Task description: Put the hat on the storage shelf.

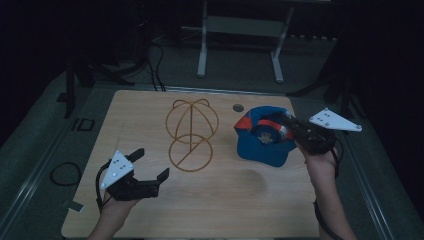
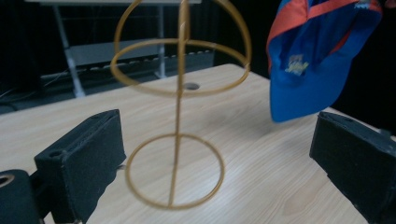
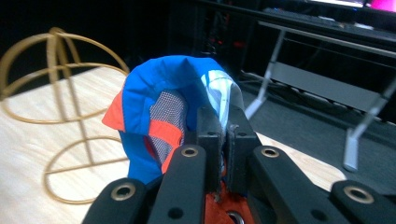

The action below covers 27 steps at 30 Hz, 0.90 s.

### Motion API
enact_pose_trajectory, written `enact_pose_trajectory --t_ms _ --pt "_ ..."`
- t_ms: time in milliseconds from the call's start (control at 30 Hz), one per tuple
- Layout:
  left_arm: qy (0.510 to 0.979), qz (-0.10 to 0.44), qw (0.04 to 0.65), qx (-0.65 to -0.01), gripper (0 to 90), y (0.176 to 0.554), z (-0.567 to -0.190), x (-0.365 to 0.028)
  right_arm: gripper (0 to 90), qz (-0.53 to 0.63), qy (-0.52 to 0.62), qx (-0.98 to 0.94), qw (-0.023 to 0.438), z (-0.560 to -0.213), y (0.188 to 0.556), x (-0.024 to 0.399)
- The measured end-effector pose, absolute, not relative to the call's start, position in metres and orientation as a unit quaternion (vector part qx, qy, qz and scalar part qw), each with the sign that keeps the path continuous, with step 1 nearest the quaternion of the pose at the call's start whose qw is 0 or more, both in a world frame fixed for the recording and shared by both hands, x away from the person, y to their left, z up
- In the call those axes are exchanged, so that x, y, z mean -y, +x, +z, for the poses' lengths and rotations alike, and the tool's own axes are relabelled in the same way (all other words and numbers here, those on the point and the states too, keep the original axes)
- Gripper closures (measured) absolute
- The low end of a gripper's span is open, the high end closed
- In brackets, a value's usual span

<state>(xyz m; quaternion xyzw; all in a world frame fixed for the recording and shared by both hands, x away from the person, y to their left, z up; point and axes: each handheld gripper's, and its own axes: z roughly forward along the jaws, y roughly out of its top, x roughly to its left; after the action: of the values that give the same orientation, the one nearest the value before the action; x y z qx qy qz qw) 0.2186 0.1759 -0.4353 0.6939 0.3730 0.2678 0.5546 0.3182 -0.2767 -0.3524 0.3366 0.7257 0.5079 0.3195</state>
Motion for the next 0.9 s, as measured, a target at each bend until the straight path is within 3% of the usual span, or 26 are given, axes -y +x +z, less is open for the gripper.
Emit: enact_pose_trajectory --t_ms 900 --pt "0.747 0.232 0.56 -0.274 4.1 0.267 -0.363 -0.091 86.8 0.546 0.245 -0.741 0.303 -0.338 0.26 0.243"
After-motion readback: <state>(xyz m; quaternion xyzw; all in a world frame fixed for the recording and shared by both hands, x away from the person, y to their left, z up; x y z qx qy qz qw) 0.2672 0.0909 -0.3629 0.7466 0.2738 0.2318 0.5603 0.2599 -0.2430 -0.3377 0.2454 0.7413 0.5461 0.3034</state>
